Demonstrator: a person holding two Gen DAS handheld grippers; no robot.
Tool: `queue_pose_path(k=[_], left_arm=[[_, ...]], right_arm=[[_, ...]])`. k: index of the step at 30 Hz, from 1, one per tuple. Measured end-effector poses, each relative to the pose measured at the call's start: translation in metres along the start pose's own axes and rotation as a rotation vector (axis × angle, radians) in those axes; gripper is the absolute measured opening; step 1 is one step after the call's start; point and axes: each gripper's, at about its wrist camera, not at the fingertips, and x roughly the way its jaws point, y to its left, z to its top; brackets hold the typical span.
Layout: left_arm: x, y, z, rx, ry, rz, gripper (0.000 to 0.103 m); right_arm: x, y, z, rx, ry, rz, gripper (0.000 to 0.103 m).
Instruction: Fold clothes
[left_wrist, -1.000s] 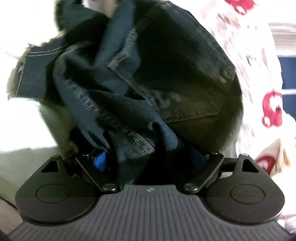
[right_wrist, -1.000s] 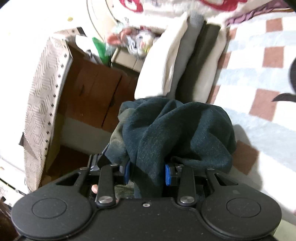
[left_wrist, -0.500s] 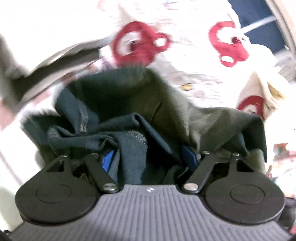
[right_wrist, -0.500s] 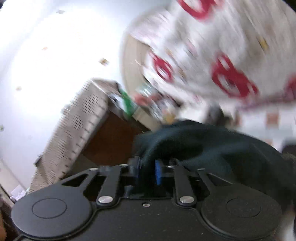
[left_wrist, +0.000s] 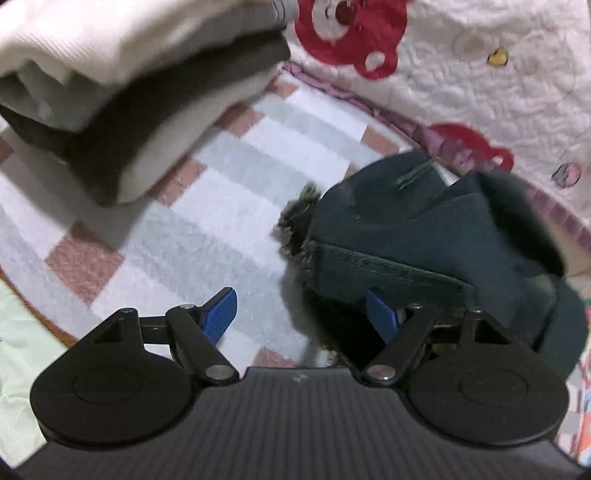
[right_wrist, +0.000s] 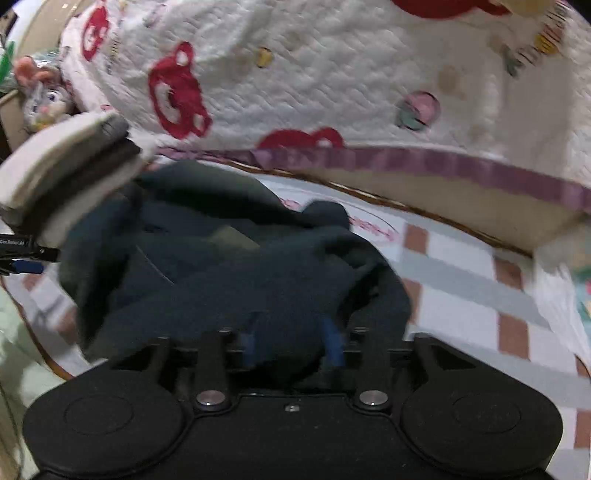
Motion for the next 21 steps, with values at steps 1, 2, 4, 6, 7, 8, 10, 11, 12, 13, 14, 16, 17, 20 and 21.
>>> queue_pose_path(k=[1, 2, 4, 6, 7, 8, 10, 11, 12, 13, 14, 16, 17, 20, 21], left_arm=[[0.004, -0.003, -0.003, 0.023, -0.015, 0.006, 0.076], [0.007, -0.005, -0.006, 0.046, -0.029, 0.011, 0.077], [0.015, -0.011, -0.012, 0.093, -0.058, 0.022, 0.081], [0.023, -0.014, -0.019, 0.135, -0.083, 0.03, 0.087], [0.03, -0.012, -0.023, 0.144, -0.084, 0.025, 0.089], [0.036, -0.01, -0.028, 0.154, -0.085, 0.021, 0.089], [0.048, -0.004, -0.035, 0.164, -0.083, 0.003, 0.089], [0.051, 0.0, -0.034, 0.144, -0.07, -0.027, 0.089], [0.054, 0.004, -0.034, 0.124, -0.057, -0.058, 0.089], [0.057, 0.009, -0.033, 0.106, -0.046, -0.089, 0.089], [0.059, 0.012, -0.03, 0.094, -0.041, -0.121, 0.089], [0.064, 0.019, -0.024, 0.07, -0.031, -0.179, 0.089], [0.066, 0.022, -0.021, 0.059, -0.029, -0.194, 0.089], [0.074, 0.027, -0.018, -0.004, -0.03, -0.231, 0.09], [0.076, 0.026, -0.02, -0.021, -0.044, -0.233, 0.091]], right_arm=[[0.002, -0.004, -0.004, -0.007, 0.006, -0.015, 0.059], [0.005, -0.007, -0.007, -0.013, 0.013, -0.027, 0.061], [0.01, -0.012, -0.011, -0.017, 0.041, -0.041, 0.061], [0.022, -0.018, -0.017, -0.004, 0.076, -0.049, 0.061], [0.027, -0.023, -0.021, 0.002, 0.093, -0.048, 0.061], [0.03, -0.027, -0.025, 0.003, 0.108, -0.046, 0.062], [0.043, -0.03, -0.032, -0.014, 0.139, -0.048, 0.064], [0.05, -0.033, -0.034, -0.021, 0.158, -0.054, 0.064], [0.057, -0.036, -0.036, -0.027, 0.177, -0.059, 0.065], [0.064, -0.039, -0.037, -0.025, 0.194, -0.06, 0.067], [0.072, -0.042, -0.038, -0.022, 0.208, -0.06, 0.07], [0.085, -0.05, -0.036, 0.0, 0.232, -0.059, 0.071], [0.09, -0.052, -0.035, 0.009, 0.248, -0.061, 0.071], [0.1, -0.055, -0.027, 0.023, 0.318, -0.069, 0.071], [0.097, -0.051, -0.024, -0.007, 0.335, -0.072, 0.071]])
